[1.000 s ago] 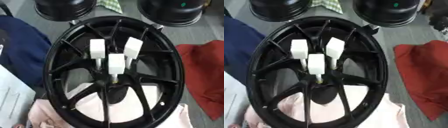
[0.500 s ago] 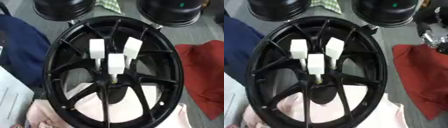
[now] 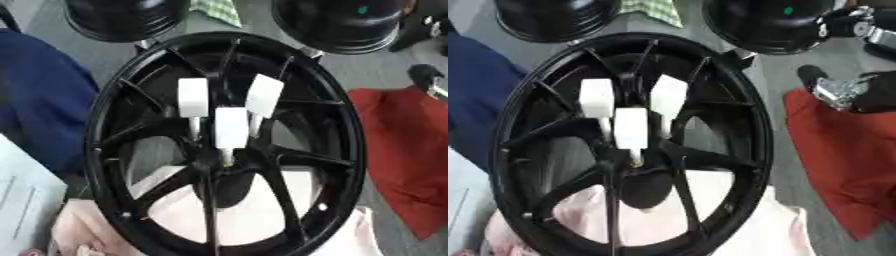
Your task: Pull the pin out of the wheel hub.
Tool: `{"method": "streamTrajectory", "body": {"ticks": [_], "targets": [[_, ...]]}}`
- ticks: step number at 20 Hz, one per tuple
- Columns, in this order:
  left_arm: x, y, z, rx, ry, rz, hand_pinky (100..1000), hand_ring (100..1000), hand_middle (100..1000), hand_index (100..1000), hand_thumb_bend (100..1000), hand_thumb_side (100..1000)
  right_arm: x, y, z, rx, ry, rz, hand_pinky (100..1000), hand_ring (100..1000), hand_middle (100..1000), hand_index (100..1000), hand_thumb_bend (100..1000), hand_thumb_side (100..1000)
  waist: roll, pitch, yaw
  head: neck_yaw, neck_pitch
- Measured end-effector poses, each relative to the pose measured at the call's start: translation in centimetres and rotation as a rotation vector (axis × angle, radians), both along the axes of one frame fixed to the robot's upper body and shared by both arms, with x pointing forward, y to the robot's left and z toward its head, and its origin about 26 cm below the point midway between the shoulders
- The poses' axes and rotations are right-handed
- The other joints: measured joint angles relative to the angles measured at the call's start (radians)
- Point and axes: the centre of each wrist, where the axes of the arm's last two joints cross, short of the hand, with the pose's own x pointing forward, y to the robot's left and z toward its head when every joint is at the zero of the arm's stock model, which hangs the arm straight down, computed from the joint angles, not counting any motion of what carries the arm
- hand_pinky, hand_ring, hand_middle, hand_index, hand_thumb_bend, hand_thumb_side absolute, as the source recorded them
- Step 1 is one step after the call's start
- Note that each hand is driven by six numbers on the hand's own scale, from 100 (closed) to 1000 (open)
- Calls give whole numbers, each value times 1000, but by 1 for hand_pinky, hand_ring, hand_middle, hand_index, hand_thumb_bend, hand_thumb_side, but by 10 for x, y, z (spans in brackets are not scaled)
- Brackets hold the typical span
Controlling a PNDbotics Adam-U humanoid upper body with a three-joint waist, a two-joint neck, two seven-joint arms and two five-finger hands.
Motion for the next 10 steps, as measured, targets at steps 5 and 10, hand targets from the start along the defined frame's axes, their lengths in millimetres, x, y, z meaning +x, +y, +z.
{"method": "streamTrajectory", "body": {"ticks": [5,10], "targets": [[0,-2,0,3,3,-11,621,660,570,747,556,423,6,11,14,-77,46,48,852,813,758,815,100,700,-6,-2,7,-6,0],[0,-2,0,3,3,-11,621,660,570,747,556,423,10,22,35,-146,100,130,863,824,765,820,100,588,-12,-3,20,-11,0]]}}
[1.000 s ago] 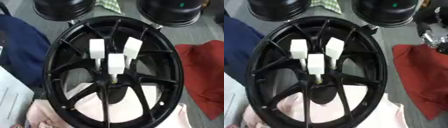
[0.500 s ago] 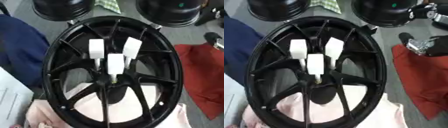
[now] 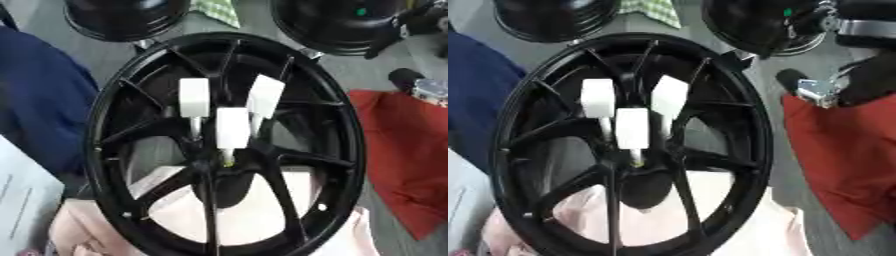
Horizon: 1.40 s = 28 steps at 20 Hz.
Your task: Pull the pin out of the wheel hub.
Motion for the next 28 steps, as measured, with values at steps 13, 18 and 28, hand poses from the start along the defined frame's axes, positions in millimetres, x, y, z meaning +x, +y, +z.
{"method": "streamTrajectory", "body": {"ticks": [13,18,28], "targets": [[1,1,5,14,-14,-2,621,660,570,748,554,423,4,16,7,-81,-100,266,884,844,792,853,100,414,-27,28,55,-40,-28],[1,1,6,15,-19,-2,621,660,569,748,552,423,5,19,10,-87,-123,304,884,843,793,854,100,373,-31,44,81,-57,-34],[2,0,9,14,-30,-4,620,660,569,748,552,424,7,38,15,-103,-195,390,895,860,822,903,100,271,-49,69,141,-114,-45]]}}
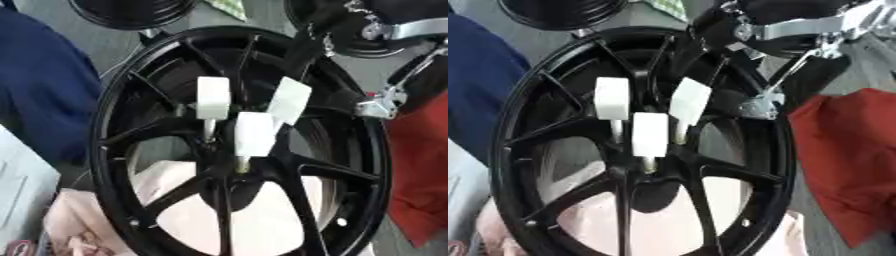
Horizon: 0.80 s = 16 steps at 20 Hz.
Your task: Pull the pin out of the wheel hub.
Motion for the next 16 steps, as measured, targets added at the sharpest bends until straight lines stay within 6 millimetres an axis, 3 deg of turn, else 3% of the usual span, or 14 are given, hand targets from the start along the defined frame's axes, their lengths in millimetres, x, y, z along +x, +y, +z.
{"method": "streamTrajectory", "body": {"ticks": [16], "targets": [[0,0,1,0,-4,-1,621,660,568,749,549,425,4,2,-1,-33,-48,28,907,876,833,909,100,341,-11,24,16,-18,-9]]}}
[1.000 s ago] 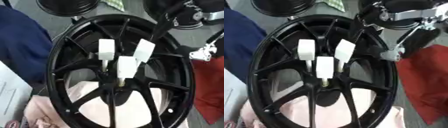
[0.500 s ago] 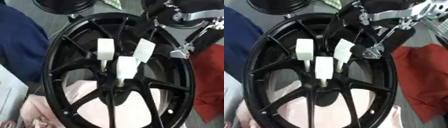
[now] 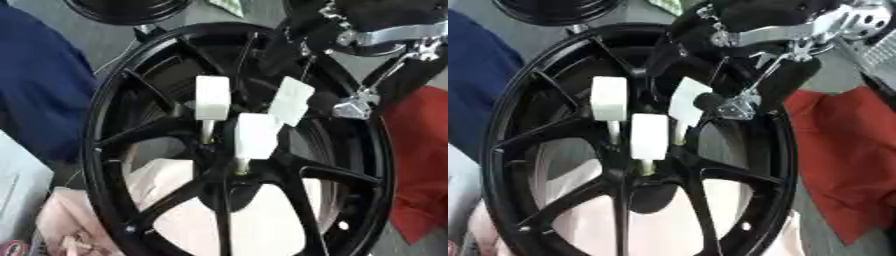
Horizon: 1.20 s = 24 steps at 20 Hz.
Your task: Pull the pin out of the wheel hub.
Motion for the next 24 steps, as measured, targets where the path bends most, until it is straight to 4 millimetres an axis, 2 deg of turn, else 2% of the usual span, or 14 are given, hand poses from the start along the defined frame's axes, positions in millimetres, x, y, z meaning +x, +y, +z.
{"method": "streamTrajectory", "body": {"ticks": [6,9,14,20,23,24], "targets": [[0,0,0,2,4,-2,621,660,568,750,548,427,1,-2,4,20,42,-8,905,874,835,913,100,325,-1,0,-1,1,0],[0,0,0,3,5,-2,622,661,568,751,546,424,1,-4,10,44,57,-10,913,884,854,925,100,358,-6,0,-2,1,0],[0,0,0,3,6,-3,622,660,565,751,544,424,-1,-5,13,47,58,-14,929,894,878,954,293,361,-14,0,0,0,-1],[0,0,0,3,6,-4,622,659,563,753,543,425,-2,-7,8,23,40,-31,933,893,881,962,409,310,-19,6,7,-2,-1],[0,0,1,1,5,-7,622,659,561,752,541,426,-3,-8,5,6,33,-46,934,892,877,956,437,273,-19,9,7,-2,-1],[0,0,1,1,4,-8,622,659,561,752,541,426,-3,-8,4,-1,30,-52,934,891,873,952,436,295,-20,10,7,-2,-1]]}}
